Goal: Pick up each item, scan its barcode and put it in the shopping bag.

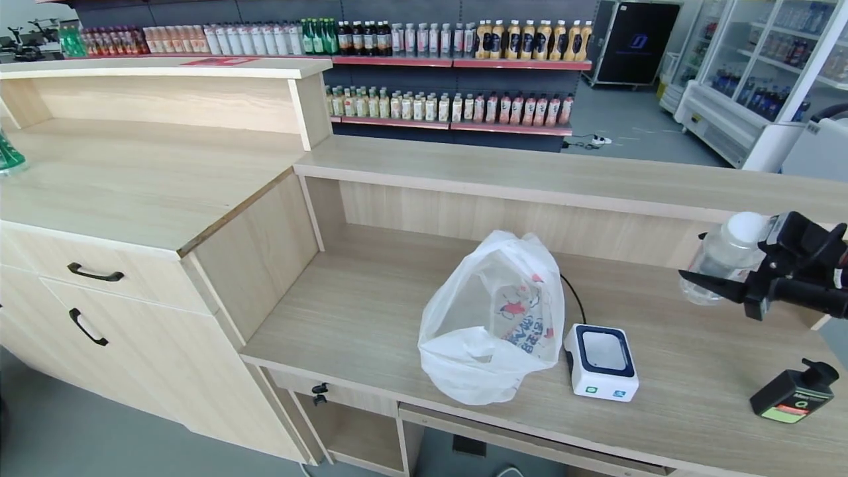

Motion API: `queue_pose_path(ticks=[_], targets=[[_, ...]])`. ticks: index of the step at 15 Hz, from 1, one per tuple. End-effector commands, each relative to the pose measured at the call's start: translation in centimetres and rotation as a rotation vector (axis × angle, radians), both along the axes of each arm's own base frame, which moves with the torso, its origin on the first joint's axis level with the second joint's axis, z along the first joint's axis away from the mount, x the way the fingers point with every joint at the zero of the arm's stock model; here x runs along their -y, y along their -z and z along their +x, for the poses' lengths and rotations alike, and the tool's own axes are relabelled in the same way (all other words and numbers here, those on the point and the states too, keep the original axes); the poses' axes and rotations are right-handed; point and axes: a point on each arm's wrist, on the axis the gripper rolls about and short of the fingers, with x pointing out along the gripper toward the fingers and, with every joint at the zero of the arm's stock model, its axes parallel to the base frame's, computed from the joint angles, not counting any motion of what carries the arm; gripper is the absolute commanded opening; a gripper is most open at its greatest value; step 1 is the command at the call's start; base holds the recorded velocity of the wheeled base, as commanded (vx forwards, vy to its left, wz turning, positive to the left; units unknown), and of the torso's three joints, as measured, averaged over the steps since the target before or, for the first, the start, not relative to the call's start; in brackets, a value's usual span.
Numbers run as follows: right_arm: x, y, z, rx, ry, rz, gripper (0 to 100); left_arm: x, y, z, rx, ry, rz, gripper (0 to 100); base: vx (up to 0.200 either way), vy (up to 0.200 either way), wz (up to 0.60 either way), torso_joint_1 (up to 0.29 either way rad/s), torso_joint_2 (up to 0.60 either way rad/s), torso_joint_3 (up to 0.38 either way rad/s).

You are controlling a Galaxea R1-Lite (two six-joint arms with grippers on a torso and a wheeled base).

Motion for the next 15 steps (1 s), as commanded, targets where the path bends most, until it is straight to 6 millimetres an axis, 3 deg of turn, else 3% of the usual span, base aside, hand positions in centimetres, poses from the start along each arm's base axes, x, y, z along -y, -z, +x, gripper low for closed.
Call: queue_pose_path(ticks=[1,10,15], targets=[[0.4,2.9,1.4,-0.056,-0.076,0.005,0,0.0,0.0,0.0,0.000,-0.002,-0.001,0,0.000,0.000,0.00,0.000,0.00,0.000],[0.3,6.2,2.9,-0.059,-0.254,0.005,0,0.0,0.0,0.0,0.000,-0.002,-0.001,0,0.000,0.000,0.00,0.000,0.00,0.000],[-0.9,7.1,5.4,-0.026,-0.340,-0.020,0,0.0,0.0,0.0,0.000,-0.002,-0.001,0,0.000,0.000,0.00,0.000,0.00,0.000]])
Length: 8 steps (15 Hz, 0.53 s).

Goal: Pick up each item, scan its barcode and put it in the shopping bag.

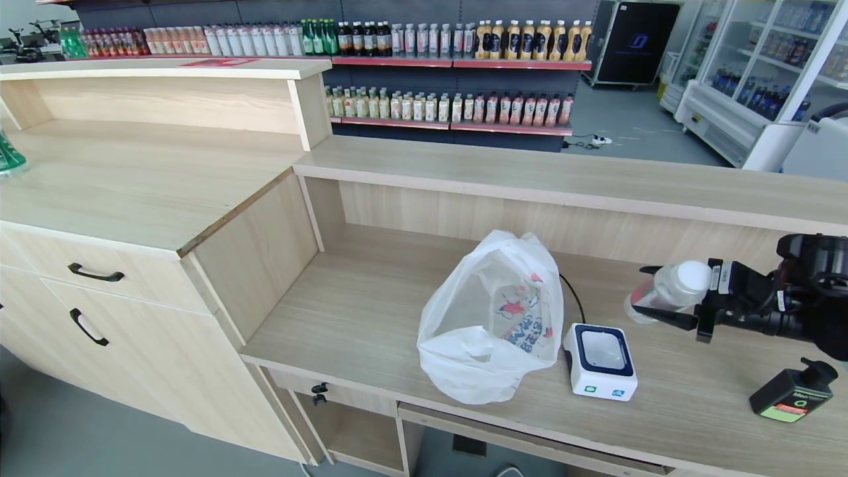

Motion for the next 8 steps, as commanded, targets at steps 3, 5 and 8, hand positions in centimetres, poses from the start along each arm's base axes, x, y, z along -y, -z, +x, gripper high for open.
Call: queue_pose_path(ticks=[3,5,8], targets=[[-0.7,1.8,1.4,0.005,-0.046,-0.025,0,0.0,0.0,0.0,0.000,0.000,0.001,0,0.000,0.000,0.00,0.000,0.00,0.000],[-1.1,2.3,2.1,0.026,-0.071,-0.043,0,0.0,0.0,0.0,0.000,0.000,0.001,0,0.000,0.000,0.00,0.000,0.00,0.000],[-1.6,2.3,3.2,0.063,-0.101,-0.045,0,0.0,0.0,0.0,0.000,0.000,0.001,0,0.000,0.000,0.00,0.000,0.00,0.000]])
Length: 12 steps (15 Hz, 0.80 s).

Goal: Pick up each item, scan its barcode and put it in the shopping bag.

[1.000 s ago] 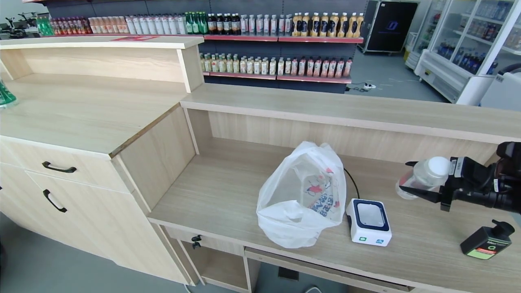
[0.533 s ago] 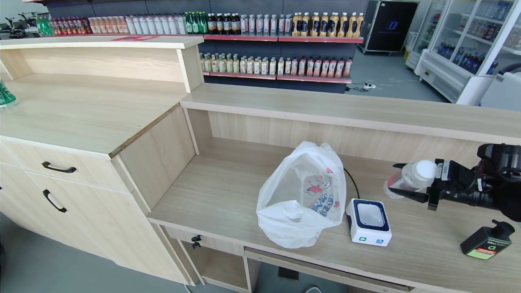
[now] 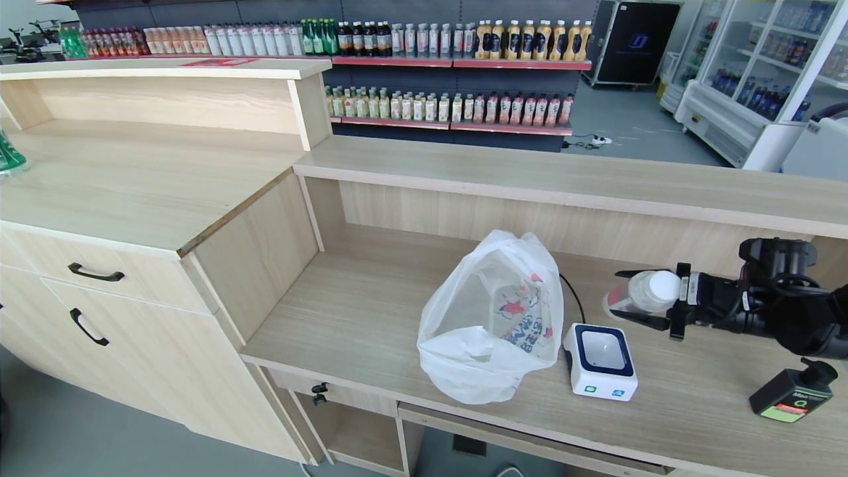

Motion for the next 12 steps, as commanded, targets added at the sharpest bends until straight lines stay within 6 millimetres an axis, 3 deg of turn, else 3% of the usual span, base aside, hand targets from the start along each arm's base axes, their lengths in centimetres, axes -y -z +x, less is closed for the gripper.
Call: queue_pose_path(ticks=[1,12], targets=[[-0.4,0.5,0.7,0.001,-0.021,0.002,0,0.0,0.0,0.0,0.000,-0.001,-0.001,0,0.000,0.000,0.00,0.000,0.00,0.000],[-1.0,2.1,1.1,-0.021,-0.041,0.006,0,0.0,0.0,0.0,0.000,-0.001,-0.001,0,0.000,0.000,0.00,0.000,0.00,0.000]])
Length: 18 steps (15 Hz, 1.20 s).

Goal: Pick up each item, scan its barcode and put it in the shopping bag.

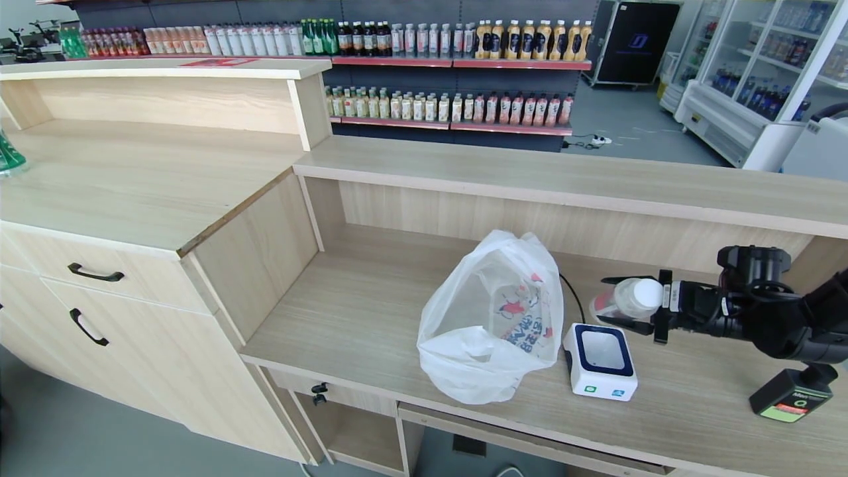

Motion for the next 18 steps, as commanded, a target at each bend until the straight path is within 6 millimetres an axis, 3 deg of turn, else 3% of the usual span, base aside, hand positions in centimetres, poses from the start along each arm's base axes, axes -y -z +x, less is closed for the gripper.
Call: queue_pose_path(ticks=[1,12,18], targets=[[-0.01,0.18,0.02,-0.004,-0.001,0.000,0,0.00,0.00,0.00,0.000,-0.001,-0.001,0,0.000,0.000,0.00,0.000,0.00,0.000],[-0.03,0.41,-0.71,-0.020,-0.001,-0.002,0,0.00,0.00,0.00,0.000,-0.001,-0.001,0,0.000,0.000,0.00,0.000,0.00,0.000],[-0.04,0.89,-0.12,-0.022,-0.012,0.003,0,0.00,0.00,0.00,0.000,-0.001,-0.001,0,0.000,0.000,0.00,0.000,0.00,0.000]])
